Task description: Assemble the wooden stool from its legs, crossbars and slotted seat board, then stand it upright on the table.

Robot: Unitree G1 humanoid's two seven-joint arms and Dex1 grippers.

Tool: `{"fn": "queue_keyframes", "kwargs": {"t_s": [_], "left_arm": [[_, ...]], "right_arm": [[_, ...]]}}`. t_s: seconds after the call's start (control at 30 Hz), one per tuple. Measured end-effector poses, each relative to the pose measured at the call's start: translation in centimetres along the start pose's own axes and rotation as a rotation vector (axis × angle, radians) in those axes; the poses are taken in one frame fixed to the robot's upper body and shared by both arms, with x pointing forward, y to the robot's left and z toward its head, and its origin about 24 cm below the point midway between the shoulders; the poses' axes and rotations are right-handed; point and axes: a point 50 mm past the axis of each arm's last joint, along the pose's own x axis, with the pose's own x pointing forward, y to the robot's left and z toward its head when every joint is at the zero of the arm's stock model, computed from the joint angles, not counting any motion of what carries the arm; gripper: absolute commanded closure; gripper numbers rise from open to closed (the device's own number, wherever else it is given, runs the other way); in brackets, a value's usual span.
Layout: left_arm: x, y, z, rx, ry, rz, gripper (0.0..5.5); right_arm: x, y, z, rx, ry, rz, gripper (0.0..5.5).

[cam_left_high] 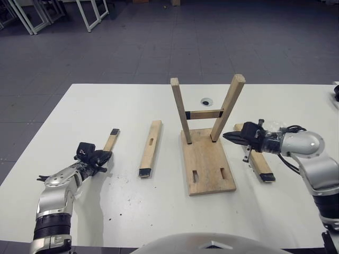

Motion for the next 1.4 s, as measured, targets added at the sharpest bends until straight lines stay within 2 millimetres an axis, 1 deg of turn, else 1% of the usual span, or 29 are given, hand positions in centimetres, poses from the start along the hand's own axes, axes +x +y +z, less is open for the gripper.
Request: {"fn": "queue_keyframes", "kwargs": {"t_s": [0.03, 0.07, 0.13, 0.17, 0.2, 0.23, 0.3, 0.33, 0.37, 0.43, 0.47, 0.6, 0.67, 0.73, 0.8, 0.83, 0.87, 0.9, 0.93, 1.1, 1.13, 1.17, 1.3, 1.33, 1.4], "left_arm": [[0.0, -0.1, 0.1, 0.015, 0.007, 0.009, 4.2], [0.0, -0.2, 0.2, 0.042, 0.007, 0.038, 4.2], [0.0, -0.3, 0.4, 0.087, -0.006, 0.112, 4.2], [0.0, -0.4, 0.3, 0.095, -0.02, 0.143, 4.2], [-0.1, -0.7, 1.0, 0.126, -0.08, 0.176, 4.2], [-0.3, -0.9, 2.1, 0.149, -0.158, 0.194, 4.2], [-1.3, -1.8, 6.1, 0.233, -0.421, 0.215, 4.2], [-1.7, -2.2, 7.6, 0.261, -0.511, 0.21, 4.2], [-2.5, -3.5, 9.9, 0.292, -0.665, 0.183, 4.2], [-3.8, -5.9, 13.2, 0.359, -0.862, 0.107, 4.2], [-4.1, -6.8, 14.0, 0.385, -0.907, 0.07, 4.2], [-4.8, -11.6, 16.3, 0.446, -1.03, -0.15, 4.2], [-5.0, -13.2, 16.9, 0.465, -1.055, -0.225, 4.2], [-5.1, -14.5, 17.2, 0.485, -1.056, -0.299, 4.2], [-5.1, -15.4, 17.1, 0.499, -1.054, -0.346, 4.2], [-5.1, -15.5, 17.1, 0.505, -1.053, -0.357, 4.2], [-5.1, -15.7, 17.1, 0.508, -1.051, -0.365, 4.2], [-5.1, -15.9, 17.0, 0.511, -1.049, -0.375, 4.2], [-5.0, -15.9, 17.0, 0.512, -1.048, -0.378, 4.2], [-5.1, -15.7, 17.0, 0.522, -1.045, -0.378, 4.2], [-5.1, -15.7, 17.0, 0.522, -1.044, -0.378, 4.2], [-5.1, -15.7, 17.0, 0.52, -1.043, -0.38, 4.2], [-5.1, -15.5, 17.1, 0.509, -1.036, -0.383, 4.2], [-5.1, -15.5, 17.2, 0.51, -1.04, -0.383, 3.91], [-5.2, -15.5, 17.5, 0.511, -1.055, -0.381, 3.53]], "right_arm": [[-0.1, -0.2, 0.8, 0.077, -0.035, 0.008, 4.57], [0.1, -0.3, 2.0, 0.172, -0.105, 0.018, 4.35], [0.6, -0.1, 4.0, 0.297, -0.219, 0.054, 3.95], [0.8, 0.0, 4.5, 0.349, -0.254, 0.066, 3.92], [0.9, 0.0, 5.1, 0.42, -0.295, 0.078, 3.92], [1.0, 0.0, 5.5, 0.471, -0.327, 0.087, 3.92], [1.3, -0.1, 6.7, 0.583, -0.412, 0.104, 3.92], [1.4, -0.1, 7.2, 0.614, -0.439, 0.119, 3.92], [1.6, -0.5, 8.0, 0.676, -0.493, 0.126, 3.92], [1.8, -1.2, 9.6, 0.736, -0.564, 0.147, 3.92], [1.8, -1.4, 10.0, 0.754, -0.582, 0.156, 3.92], [2.3, -2.0, 12.2, 0.827, -0.652, 0.188, 3.21], [2.5, -2.1, 13.0, 0.845, -0.671, 0.21, 3.17], [2.8, -2.4, 13.5, 0.873, -0.689, 0.217, 3.17], [3.2, -2.6, 14.1, 0.903, -0.71, 0.235, 3.17], [3.4, -2.8, 14.4, 0.917, -0.725, 0.237, 3.36], [3.4, -2.9, 14.7, 0.92, -0.735, 0.241, 3.41], [3.5, -3.0, 14.9, 0.924, -0.747, 0.238, 3.65], [3.5, -3.2, 15.1, 0.921, -0.754, 0.231, 3.78], [3.7, -3.3, 15.1, 0.842, -0.698, 0.174, 4.78], [3.7, -3.3, 15.1, 0.822, -0.689, 0.167, 4.83], [3.7, -3.3, 15.2, 0.806, -0.69, 0.161, 5.01], [3.6, -3.2, 15.5, 0.754, -0.701, 0.175, 5.07], [3.6, -3.2, 15.5, 0.749, -0.707, 0.174, 5.07], [3.2, -3.5, 15.5, 0.761, -0.733, 0.159, 5.08]]}}
